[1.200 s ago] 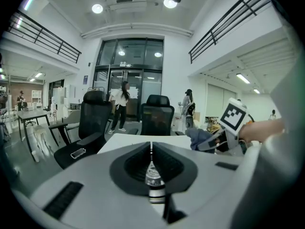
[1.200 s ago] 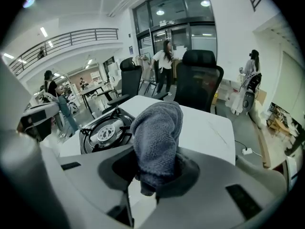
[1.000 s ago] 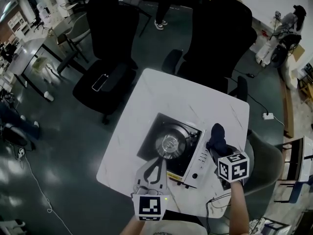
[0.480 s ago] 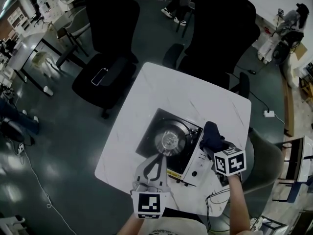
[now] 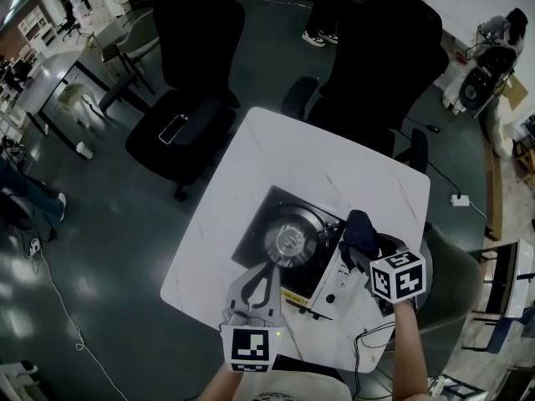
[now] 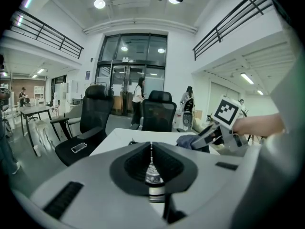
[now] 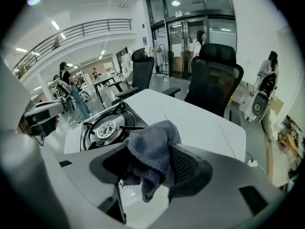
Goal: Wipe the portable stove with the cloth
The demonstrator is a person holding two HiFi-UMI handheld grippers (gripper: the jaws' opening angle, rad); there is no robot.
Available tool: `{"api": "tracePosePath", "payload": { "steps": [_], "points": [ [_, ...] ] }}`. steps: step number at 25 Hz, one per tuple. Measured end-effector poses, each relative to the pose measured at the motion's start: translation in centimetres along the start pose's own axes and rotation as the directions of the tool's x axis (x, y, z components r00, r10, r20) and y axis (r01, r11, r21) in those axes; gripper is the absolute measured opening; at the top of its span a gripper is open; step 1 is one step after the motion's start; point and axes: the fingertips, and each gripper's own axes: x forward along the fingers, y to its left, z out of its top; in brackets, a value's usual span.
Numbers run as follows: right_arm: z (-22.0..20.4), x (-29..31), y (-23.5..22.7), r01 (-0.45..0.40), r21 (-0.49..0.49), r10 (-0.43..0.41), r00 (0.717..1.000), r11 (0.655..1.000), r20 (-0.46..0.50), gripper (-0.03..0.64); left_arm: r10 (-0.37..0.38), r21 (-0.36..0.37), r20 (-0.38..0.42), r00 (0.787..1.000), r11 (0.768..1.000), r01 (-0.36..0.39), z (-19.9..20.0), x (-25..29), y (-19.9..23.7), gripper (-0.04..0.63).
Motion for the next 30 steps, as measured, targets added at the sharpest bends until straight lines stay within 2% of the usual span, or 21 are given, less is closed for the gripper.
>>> {"api": "tracePosePath", "payload": {
  "steps": [3, 6, 10, 17, 30],
  "points": [
    [-0.3, 1.0, -0.1, -0.001, -0.045, 0.0, 1.0, 0.999, -0.026, 0.261, 0.008, -0.013, -0.002, 1.0, 1.0, -0.008, 0.0, -0.2, -0.1, 0.021],
    [-0.6, 1.5, -0.1, 0.015, -0.09, -0.018, 0.999, 0.996, -0.035, 0.148, 0.006, -0.006, -0.006, 1.0, 1.0, -0.006, -0.1, -0.5, -0.2, 0.021],
    [-0.8, 1.3, 0.2, 0.012, -0.093, -0.015, 0.999, 0.996, -0.028, 0.105, 0.016, -0.012, -0.005, 1.0, 1.0, -0.016, 0.0, -0.9, -0.1, 0.021],
    [-2.2, 0.7, 1.0, -0.013, -0.035, 0.012, 0.999, 0.999, -0.037, 0.084, 0.021, -0.012, 0.0, 1.0, 1.0, -0.021, 0.0, -1.4, -0.2, 0.021],
    [-5.5, -0.9, 4.9, -0.046, -0.02, 0.045, 0.997, 0.999, -0.062, 0.084, -0.011, -0.017, 0.032, 0.999, 1.0, 0.011, 0.3, -3.2, -1.5, 0.021]
  ]
}}
